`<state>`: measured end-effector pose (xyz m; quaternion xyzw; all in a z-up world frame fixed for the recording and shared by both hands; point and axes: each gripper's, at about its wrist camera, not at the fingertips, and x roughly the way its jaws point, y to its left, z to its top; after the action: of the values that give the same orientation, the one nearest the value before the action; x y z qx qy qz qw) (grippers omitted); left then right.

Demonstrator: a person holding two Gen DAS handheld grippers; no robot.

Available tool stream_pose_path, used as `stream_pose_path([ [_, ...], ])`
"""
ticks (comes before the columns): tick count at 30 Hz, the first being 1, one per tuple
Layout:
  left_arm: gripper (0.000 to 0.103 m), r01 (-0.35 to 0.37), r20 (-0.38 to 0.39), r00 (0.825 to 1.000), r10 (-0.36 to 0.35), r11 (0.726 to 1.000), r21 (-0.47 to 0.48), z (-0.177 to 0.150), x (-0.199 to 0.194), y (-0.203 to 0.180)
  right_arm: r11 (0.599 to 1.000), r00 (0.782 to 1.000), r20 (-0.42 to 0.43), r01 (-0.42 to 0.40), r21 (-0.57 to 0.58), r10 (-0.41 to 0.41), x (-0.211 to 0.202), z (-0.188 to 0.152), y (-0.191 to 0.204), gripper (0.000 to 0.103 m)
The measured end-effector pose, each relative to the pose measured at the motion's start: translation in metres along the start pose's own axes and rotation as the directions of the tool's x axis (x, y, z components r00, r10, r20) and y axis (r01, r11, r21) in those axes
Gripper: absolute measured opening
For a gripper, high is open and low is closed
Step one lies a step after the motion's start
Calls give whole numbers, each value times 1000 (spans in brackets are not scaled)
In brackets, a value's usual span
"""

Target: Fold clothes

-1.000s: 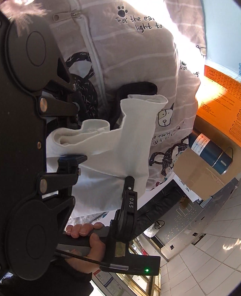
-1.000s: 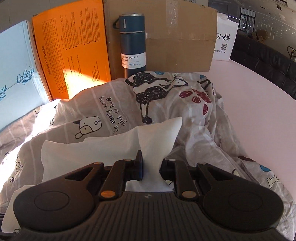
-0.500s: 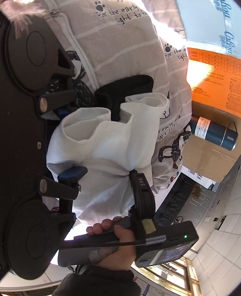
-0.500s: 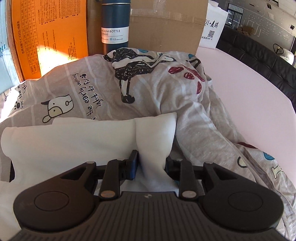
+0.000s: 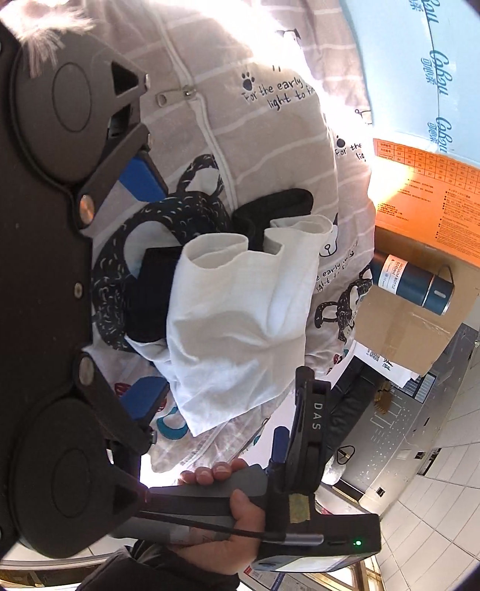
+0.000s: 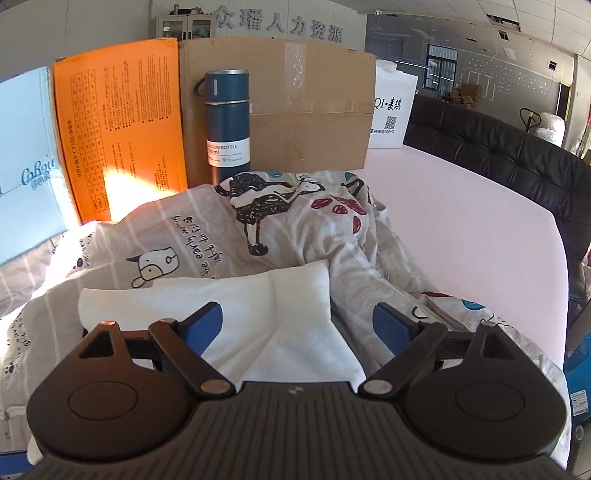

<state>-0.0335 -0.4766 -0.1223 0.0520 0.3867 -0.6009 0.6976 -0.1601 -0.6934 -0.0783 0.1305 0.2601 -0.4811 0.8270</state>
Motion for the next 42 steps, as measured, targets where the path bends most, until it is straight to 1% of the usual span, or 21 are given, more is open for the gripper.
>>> stream_pose_path([
  [3, 103, 4, 31, 1000, -5, 1000, 21, -2, -19, -9, 999, 999, 35, -20, 26, 19, -31, 0, 4, 88],
  [7, 103, -13, 105, 994, 7, 998, 58, 3, -51, -28, 997, 996, 81, -46, 59, 41, -76, -1, 9, 89],
  [9, 103, -20, 140, 990, 9, 997, 78, 6, -67, -37, 996, 993, 108, -56, 66, 49, -101, -3, 12, 91],
  [10, 103, -24, 157, 988, 10, 996, 89, 7, -75, -41, 996, 992, 119, -57, 69, 48, -114, -4, 13, 94],
  [11, 103, -35, 179, 984, 17, 995, 97, 9, -83, -45, 996, 990, 130, -56, 71, 47, -127, -6, 14, 98],
  [13, 103, -76, 219, 974, 54, 992, 96, 12, -100, -51, 995, 987, 153, -55, 79, 43, -153, -11, 15, 103],
  [16, 103, -111, 254, 963, 89, 991, 74, 16, -120, -55, 993, 983, 182, -46, 109, 25, -189, -20, 15, 103],
  [18, 103, -138, 283, 952, 114, 988, 67, 18, -134, -57, 990, 980, 200, -28, 141, -1, -211, -29, 15, 103],
  [20, 103, -180, 311, 939, 149, 981, 73, 17, -145, -60, 986, 976, 216, -10, 166, -26, -231, -40, 16, 103],
  [22, 103, -244, 337, 921, 198, 964, 101, 13, -154, -63, 984, 973, 227, -3, 179, -38, -247, -51, 18, 103],
  [25, 103, -315, 362, 898, 249, 939, 135, -3, -164, -62, 977, 971, 232, 3, 214, -54, -262, -70, 21, 103],
  [26, 103, -326, 361, 896, 260, 936, 135, -8, -166, -60, 973, 973, 224, 1, 229, -54, -265, -78, 22, 103],
  [28, 103, -338, 352, 894, 276, 933, 127, -16, -170, -57, 966, 977, 206, -10, 259, -45, -270, -93, 24, 103],
  [30, 103, -339, 341, 896, 284, 934, 113, -22, -174, -54, 959, 980, 190, -4, 285, -52, -274, -101, 27, 103],
  [33, 103, -347, 357, 889, 287, 931, 115, -30, -180, -53, 952, 981, 187, -8, 307, -52, -280, -107, 30, 103],
  [39, 103, -373, 369, 876, 311, 922, 108, -32, -183, -53, 949, 980, 187, 8, 314, -70, -283, -112, 37, 103],
  [42, 103, -368, 371, 878, 302, 922, 119, -32, -185, -53, 949, 978, 196, 5, 314, -70, -284, -109, 38, 103],
])
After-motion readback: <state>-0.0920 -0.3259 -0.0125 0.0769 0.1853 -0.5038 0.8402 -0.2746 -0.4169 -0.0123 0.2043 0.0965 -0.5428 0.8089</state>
